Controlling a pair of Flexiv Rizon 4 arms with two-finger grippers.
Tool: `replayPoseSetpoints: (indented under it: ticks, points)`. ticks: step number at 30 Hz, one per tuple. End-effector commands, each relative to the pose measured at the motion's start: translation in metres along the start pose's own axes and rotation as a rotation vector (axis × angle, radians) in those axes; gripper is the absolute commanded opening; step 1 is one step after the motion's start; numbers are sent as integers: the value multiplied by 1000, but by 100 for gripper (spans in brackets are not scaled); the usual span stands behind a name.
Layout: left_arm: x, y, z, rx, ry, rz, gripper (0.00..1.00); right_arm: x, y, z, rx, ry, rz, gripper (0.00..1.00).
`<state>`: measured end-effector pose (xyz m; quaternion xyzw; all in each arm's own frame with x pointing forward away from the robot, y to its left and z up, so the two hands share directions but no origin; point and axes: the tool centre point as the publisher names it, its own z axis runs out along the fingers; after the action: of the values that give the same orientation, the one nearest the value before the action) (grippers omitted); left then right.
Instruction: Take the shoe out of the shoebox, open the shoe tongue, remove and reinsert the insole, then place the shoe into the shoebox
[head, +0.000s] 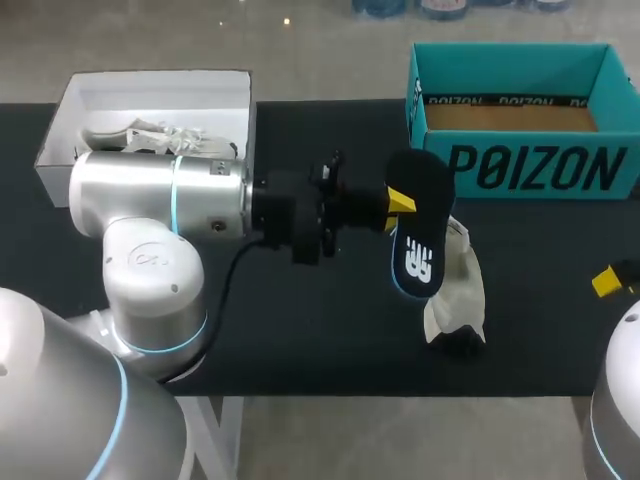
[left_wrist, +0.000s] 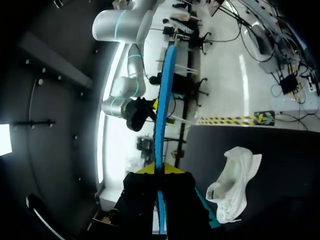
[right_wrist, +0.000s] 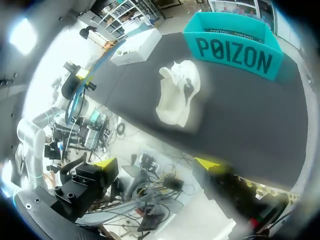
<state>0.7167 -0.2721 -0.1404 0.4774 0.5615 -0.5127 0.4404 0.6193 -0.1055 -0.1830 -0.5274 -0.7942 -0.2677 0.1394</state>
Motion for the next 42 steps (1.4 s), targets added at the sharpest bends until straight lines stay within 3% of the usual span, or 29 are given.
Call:
replayPoseSetpoints:
  ticks: [1,6,42]
  points:
    - [2,-1,-1,0,5,-2,0,19,-25,-28,-135,-67,-13,100]
    - [4,-2,-3,-5,5,-5,0,23,-15,-25,-94,-89,24,100]
    - [6,-6,-14,18,33,-16,0,23,-15,-25,-94,-89,24,100]
